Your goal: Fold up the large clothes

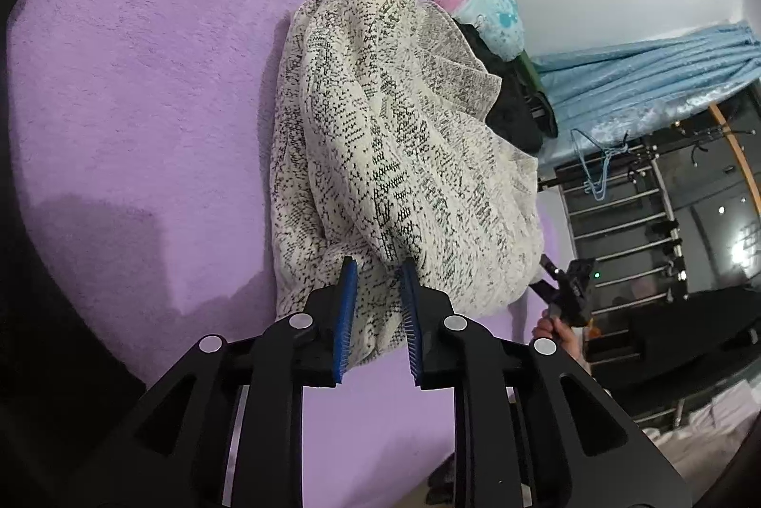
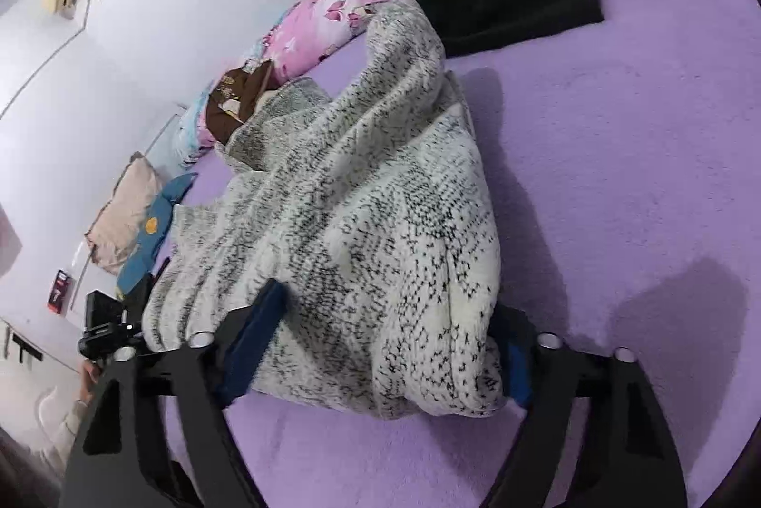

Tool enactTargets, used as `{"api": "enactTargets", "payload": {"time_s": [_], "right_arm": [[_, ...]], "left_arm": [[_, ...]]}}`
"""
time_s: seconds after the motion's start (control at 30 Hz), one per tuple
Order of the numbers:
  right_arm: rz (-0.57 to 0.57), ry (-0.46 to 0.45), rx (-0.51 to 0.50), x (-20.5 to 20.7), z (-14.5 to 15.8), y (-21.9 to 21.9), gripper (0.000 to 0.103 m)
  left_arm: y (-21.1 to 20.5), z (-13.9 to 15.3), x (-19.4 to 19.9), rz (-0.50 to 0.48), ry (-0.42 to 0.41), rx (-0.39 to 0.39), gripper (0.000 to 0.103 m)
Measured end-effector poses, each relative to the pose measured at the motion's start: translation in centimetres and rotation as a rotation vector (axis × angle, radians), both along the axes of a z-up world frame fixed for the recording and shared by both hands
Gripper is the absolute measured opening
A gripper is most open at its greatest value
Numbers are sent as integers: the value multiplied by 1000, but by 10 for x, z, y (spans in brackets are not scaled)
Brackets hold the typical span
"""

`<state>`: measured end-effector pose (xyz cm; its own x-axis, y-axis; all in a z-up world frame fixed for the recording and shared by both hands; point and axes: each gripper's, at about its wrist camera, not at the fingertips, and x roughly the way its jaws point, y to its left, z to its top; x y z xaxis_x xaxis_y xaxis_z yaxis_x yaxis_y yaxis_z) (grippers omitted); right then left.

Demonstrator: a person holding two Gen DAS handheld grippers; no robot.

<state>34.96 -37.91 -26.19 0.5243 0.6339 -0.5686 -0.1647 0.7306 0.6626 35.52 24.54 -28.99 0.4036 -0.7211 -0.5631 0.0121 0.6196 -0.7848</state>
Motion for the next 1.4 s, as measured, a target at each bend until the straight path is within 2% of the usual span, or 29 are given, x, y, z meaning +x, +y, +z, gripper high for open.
{"api": "enactTargets", "payload": {"time_s": [0.07,0.1,0.17,0.23,0.27,0.3,0.33,0.37,0.43,0.5,0.6,0.73,0.87,0.97,1.1,1.23,1.4], "right_arm": [[-17,11,4,0,-2,-5,48],[-26,26,19,0,-5,-9,46],[-29,42,34,0,-7,-12,47],[-39,57,11,-1,-5,-10,57],[-46,67,4,-1,-3,-10,63],[-53,74,-11,-1,-1,-11,67],[-64,66,-50,-3,5,-11,74],[-70,45,-86,-5,13,-9,80],[-78,12,-121,-8,25,-7,86],[-95,-21,-169,-12,39,-2,86],[-138,-99,-289,-20,62,12,89],[-86,-206,-351,-23,83,47,94],[-5,-239,-407,-16,83,100,94],[40,-230,-400,-12,76,132,96],[89,-235,-409,-7,65,170,96],[119,-250,-432,-5,60,191,96],[123,-253,-445,-3,60,194,96]], "left_arm": [[2,-1,1,0,11,-16,19],[5,-1,0,2,18,-24,19],[9,1,-2,10,27,-31,21],[14,4,-6,29,27,-30,26],[17,6,-9,46,30,-30,38],[18,8,-11,56,33,-35,85],[20,10,-15,78,35,-34,95],[21,13,-19,94,28,-37,96],[19,19,-26,90,7,-79,96],[17,17,-27,98,16,-89,96],[13,10,-27,117,45,-53,96],[2,1,-22,99,63,-10,96],[-7,-10,-12,90,86,0,96],[-15,-22,1,87,108,-55,96],[-21,-37,9,94,143,-76,97],[-21,-41,10,104,145,-94,97],[-24,-44,15,117,144,-108,98]]}}
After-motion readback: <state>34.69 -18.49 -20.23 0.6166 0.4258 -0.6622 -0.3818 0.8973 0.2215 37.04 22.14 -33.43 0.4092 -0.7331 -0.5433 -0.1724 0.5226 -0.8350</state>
